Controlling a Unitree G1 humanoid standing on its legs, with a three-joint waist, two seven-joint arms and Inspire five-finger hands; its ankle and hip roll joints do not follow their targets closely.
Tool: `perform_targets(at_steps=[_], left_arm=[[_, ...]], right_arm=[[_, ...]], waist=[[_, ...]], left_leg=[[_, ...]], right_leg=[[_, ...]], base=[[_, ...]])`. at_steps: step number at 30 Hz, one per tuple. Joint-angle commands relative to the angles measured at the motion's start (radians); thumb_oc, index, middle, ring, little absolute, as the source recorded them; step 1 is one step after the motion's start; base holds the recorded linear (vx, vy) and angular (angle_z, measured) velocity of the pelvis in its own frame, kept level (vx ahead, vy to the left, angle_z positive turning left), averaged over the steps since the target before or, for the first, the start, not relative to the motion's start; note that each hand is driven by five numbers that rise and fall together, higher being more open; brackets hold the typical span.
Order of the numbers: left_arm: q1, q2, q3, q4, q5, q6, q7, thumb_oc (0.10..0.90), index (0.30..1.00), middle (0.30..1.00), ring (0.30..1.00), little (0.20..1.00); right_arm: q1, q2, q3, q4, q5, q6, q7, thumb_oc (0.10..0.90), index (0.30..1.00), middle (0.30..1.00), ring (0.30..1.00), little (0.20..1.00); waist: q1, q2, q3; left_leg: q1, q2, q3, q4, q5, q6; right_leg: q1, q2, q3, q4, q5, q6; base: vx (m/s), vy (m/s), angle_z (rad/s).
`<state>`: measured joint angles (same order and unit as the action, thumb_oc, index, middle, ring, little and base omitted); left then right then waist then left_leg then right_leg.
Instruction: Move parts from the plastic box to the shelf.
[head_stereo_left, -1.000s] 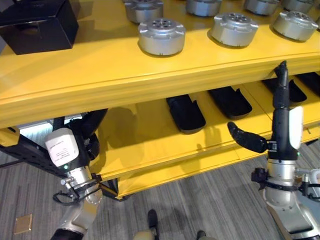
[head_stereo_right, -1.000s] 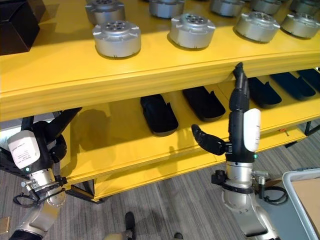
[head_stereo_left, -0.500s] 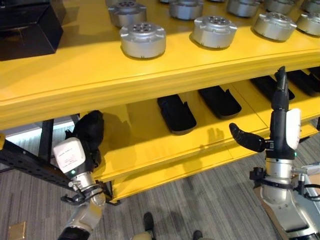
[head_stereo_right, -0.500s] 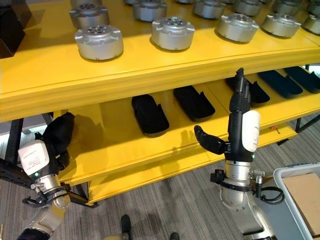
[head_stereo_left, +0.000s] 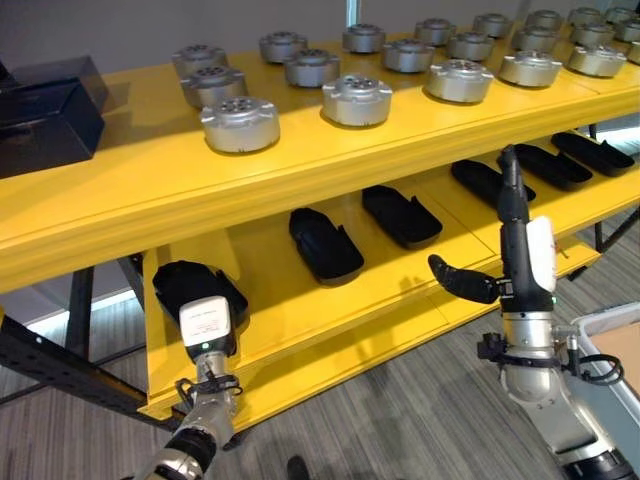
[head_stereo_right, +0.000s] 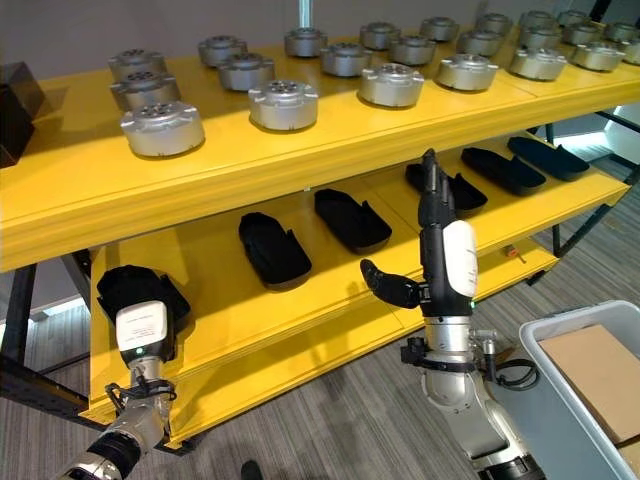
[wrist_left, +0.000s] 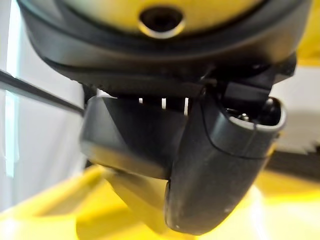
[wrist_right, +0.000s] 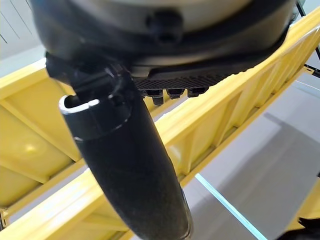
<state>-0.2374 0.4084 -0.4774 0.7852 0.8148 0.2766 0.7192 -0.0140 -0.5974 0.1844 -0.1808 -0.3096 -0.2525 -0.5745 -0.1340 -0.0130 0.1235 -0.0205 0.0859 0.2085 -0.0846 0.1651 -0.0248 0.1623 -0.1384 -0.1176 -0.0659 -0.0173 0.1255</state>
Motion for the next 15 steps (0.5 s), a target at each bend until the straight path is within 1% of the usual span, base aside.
perform_targets(at_steps=[1, 4, 9, 11, 12, 13, 15], left_arm=[[-0.098, 0.031, -0.009, 0.021, 0.12, -0.039, 0.013, 0.4, 0.3, 0.3, 0.3, 0.3], [-0.097, 0.021, -0.038, 0.065, 0.137, -0.04, 0.011, 0.4, 0.3, 0.3, 0.3, 0.3], [-0.089, 0.022, -0.078, 0.119, 0.195, -0.064, 0.032, 0.4, 0.3, 0.3, 0.3, 0.3], [-0.086, 0.021, -0.096, 0.142, 0.249, -0.077, 0.041, 0.4, 0.3, 0.3, 0.3, 0.3], [-0.086, 0.02, -0.097, 0.143, 0.245, -0.08, 0.045, 0.4, 0.3, 0.3, 0.3, 0.3], [-0.083, 0.023, -0.118, 0.145, 0.286, -0.075, 0.03, 0.4, 0.3, 0.3, 0.3, 0.3], [-0.072, 0.025, -0.138, 0.166, 0.282, -0.071, 0.037, 0.4, 0.3, 0.3, 0.3, 0.3]], right_arm=[[-0.147, -0.023, -0.036, -0.013, 0.015, -0.065, -0.029, 0.9, 1.0, 1.0, 1.0, 1.0], [-0.153, -0.023, -0.031, -0.004, 0.013, -0.068, -0.03, 0.9, 1.0, 1.0, 1.0, 1.0], [-0.154, -0.023, -0.022, 0.003, 0.013, -0.076, -0.027, 0.9, 1.0, 1.0, 1.0, 1.0], [-0.151, -0.023, -0.019, 0.007, 0.011, -0.079, -0.03, 0.9, 1.0, 1.0, 1.0, 1.0], [-0.151, -0.023, -0.019, 0.008, 0.011, -0.08, -0.03, 0.9, 1.0, 1.0, 1.0, 1.0], [-0.15, -0.024, -0.017, 0.013, 0.011, -0.084, -0.034, 0.9, 1.0, 1.0, 1.0, 1.0], [-0.15, -0.026, -0.01, 0.023, 0.007, -0.093, -0.042, 0.9, 1.0, 1.0, 1.0, 1.0]], waist=[[0.024, -0.014, -0.015], [0.019, -0.015, -0.008], [0.011, -0.016, 0.0], [0.008, -0.015, 0.004], [0.008, -0.015, 0.004], [0.007, -0.015, 0.007], [0.005, -0.013, 0.014]], left_leg=[[0.071, 0.07, 0.012, 0.034, -0.135, -0.042], [0.066, 0.071, 0.016, 0.039, -0.136, -0.043], [0.064, 0.071, 0.023, 0.045, -0.139, -0.042], [0.063, 0.07, 0.025, 0.046, -0.139, -0.041], [0.062, 0.07, 0.025, 0.046, -0.14, -0.041], [0.061, 0.068, 0.024, 0.046, -0.141, -0.04], [0.061, 0.065, 0.026, 0.045, -0.142, -0.037]], right_leg=[[-0.092, 0.009, -0.017, 0.097, -0.026, -0.004], [-0.099, 0.01, -0.014, 0.1, -0.026, -0.004], [-0.106, 0.011, -0.006, 0.104, -0.027, -0.002], [-0.11, 0.011, -0.004, 0.105, -0.026, 0.0], [-0.11, 0.011, -0.003, 0.105, -0.026, 0.0], [-0.113, 0.011, -0.002, 0.106, -0.026, 0.001], [-0.117, 0.009, 0.0, 0.107, -0.025, 0.004]], base=[[-0.01, -0.002, -0.09], [0.0, 0.001, -0.01], [0.0, 0.0, 0.0], [0.0, 0.0, 0.0], [0.0, 0.0, 0.0], [0.0, 0.0, 0.0], [-0.01, 0.017, 0.0]])
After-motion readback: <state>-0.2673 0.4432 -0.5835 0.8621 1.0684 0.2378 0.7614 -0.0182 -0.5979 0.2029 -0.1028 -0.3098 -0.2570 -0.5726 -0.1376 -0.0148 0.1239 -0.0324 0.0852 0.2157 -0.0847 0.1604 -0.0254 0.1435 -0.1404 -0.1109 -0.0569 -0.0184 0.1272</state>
